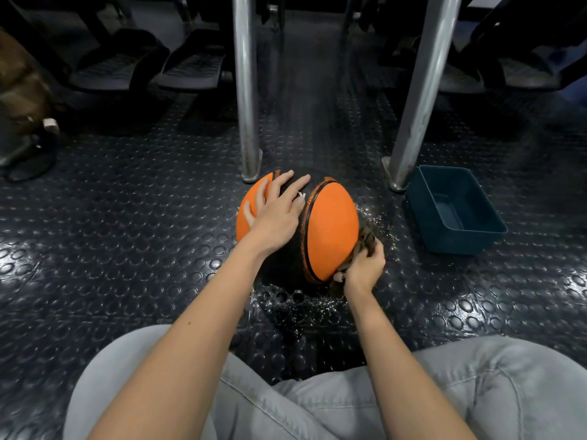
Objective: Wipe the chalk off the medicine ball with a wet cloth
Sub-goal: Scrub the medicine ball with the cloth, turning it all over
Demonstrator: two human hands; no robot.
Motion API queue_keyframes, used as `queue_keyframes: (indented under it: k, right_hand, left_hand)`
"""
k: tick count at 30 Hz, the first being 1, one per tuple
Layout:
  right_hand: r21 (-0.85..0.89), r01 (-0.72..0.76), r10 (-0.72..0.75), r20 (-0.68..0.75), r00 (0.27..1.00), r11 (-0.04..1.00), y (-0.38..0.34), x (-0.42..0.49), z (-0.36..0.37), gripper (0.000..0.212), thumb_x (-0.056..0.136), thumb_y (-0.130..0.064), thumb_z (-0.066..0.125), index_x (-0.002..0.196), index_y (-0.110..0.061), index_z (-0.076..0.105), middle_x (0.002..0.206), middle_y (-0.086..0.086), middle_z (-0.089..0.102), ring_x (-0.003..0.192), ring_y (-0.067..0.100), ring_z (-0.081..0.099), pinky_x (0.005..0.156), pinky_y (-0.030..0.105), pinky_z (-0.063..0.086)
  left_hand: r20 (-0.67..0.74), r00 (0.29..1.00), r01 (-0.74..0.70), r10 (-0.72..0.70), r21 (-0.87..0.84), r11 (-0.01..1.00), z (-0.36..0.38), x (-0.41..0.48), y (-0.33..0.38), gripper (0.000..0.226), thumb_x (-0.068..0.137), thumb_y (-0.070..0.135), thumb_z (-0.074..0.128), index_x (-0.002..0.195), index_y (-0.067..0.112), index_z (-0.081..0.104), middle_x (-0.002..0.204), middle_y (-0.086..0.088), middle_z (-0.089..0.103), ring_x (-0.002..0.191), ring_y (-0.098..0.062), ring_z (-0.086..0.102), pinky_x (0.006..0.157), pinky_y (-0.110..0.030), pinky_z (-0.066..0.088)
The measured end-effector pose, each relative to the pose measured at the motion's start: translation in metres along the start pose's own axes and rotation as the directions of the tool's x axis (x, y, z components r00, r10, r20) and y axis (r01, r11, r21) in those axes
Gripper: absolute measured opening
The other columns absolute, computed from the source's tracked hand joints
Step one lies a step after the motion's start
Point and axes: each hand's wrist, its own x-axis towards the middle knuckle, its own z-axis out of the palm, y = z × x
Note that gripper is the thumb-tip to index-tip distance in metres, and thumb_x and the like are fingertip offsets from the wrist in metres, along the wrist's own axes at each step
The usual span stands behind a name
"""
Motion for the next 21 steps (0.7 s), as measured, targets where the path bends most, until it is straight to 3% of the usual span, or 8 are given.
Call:
queue_keyframes:
  k: [3, 6, 11, 13, 15, 18, 21]
  right_hand:
    - [0.010, -0.145, 0.145, 0.035, 0.989, 0.989, 0.003, 0.001, -0.001, 0.035, 0.095, 0.002, 0.037, 0.120, -0.009, 0.058, 0.117, 0.013, 0.061, 0.112, 0.029, 0.056, 0.099, 0.042, 0.044]
    - [0.104, -0.192, 0.187, 0.063, 0.980, 0.976, -0.008, -0.006, -0.006, 0.031, 0.094, 0.003, 0.038, 0.114, -0.007, 0.060, 0.107, 0.011, 0.063, 0.105, 0.029, 0.058, 0.096, 0.042, 0.047]
    - [0.011, 0.178, -0.178, 0.019, 0.984, 0.984, -0.057, -0.028, -0.004, 0.026, 0.093, -0.003, 0.045, 0.113, -0.010, 0.061, 0.112, 0.006, 0.060, 0.103, 0.018, 0.055, 0.095, 0.029, 0.040]
    - [-0.090, 0.413, -0.408, 0.076, 0.910, 0.906, -0.072, -0.047, 0.003, 0.030, 0.090, 0.001, 0.046, 0.112, -0.011, 0.062, 0.109, 0.005, 0.056, 0.098, 0.016, 0.051, 0.091, 0.027, 0.038]
    - [-0.197, 0.626, -0.603, 0.168, 0.780, 0.755, -0.077, -0.061, 0.009, 0.034, 0.086, 0.004, 0.047, 0.112, -0.010, 0.064, 0.106, 0.013, 0.054, 0.095, 0.028, 0.051, 0.086, 0.038, 0.043]
    - [-0.305, 0.741, -0.680, 0.295, 0.671, 0.598, -0.073, -0.061, 0.008, 0.034, 0.085, 0.004, 0.047, 0.112, -0.008, 0.064, 0.104, 0.016, 0.055, 0.091, 0.035, 0.050, 0.074, 0.046, 0.047]
    - [-0.322, 0.825, -0.742, 0.367, 0.561, 0.464, -0.055, -0.063, -0.009, 0.043, 0.081, -0.004, 0.035, 0.112, -0.009, 0.064, 0.099, 0.013, 0.058, 0.086, 0.030, 0.049, 0.063, 0.039, 0.051]
  left_hand:
    - [-0.004, 1.000, -0.004, 0.004, -0.007, 1.000, 0.002, -0.001, 0.002, 0.040, 0.104, 0.032, 0.029, 0.140, 0.049, 0.032, 0.155, 0.020, 0.015, 0.143, -0.006, -0.007, 0.112, -0.045, -0.012]
    - [-0.012, 1.000, 0.009, -0.009, 0.005, 1.000, 0.001, 0.001, 0.001, 0.040, 0.104, 0.032, 0.028, 0.139, 0.049, 0.032, 0.155, 0.020, 0.014, 0.143, -0.007, -0.006, 0.112, -0.047, -0.011]
    - [-0.030, 0.999, 0.036, -0.036, 0.009, 0.999, 0.003, 0.003, 0.000, 0.040, 0.103, 0.034, 0.027, 0.140, 0.050, 0.032, 0.155, 0.020, 0.014, 0.144, -0.009, -0.006, 0.113, -0.048, -0.009]
    - [-0.034, 0.998, 0.047, -0.047, -0.001, 0.999, 0.003, 0.005, 0.001, 0.040, 0.103, 0.033, 0.028, 0.139, 0.050, 0.032, 0.155, 0.020, 0.014, 0.144, -0.009, -0.005, 0.113, -0.047, -0.008]
    - [-0.030, 0.999, 0.044, -0.044, 0.000, 0.999, 0.002, 0.005, 0.002, 0.046, 0.102, 0.023, 0.030, 0.139, 0.050, 0.032, 0.155, 0.020, 0.014, 0.144, -0.009, -0.005, 0.114, -0.047, -0.008]
    - [-0.013, 0.999, 0.030, -0.030, 0.005, 1.000, 0.001, 0.004, 0.003, 0.057, 0.096, 0.012, 0.033, 0.140, 0.049, 0.031, 0.155, 0.019, 0.013, 0.144, -0.010, -0.006, 0.114, -0.047, -0.009]
    - [-0.011, 0.999, 0.044, -0.044, -0.039, 0.998, 0.002, 0.010, 0.005, 0.042, 0.102, 0.028, 0.031, 0.139, 0.049, 0.034, 0.155, 0.019, 0.015, 0.144, -0.009, -0.005, 0.113, -0.048, -0.011]
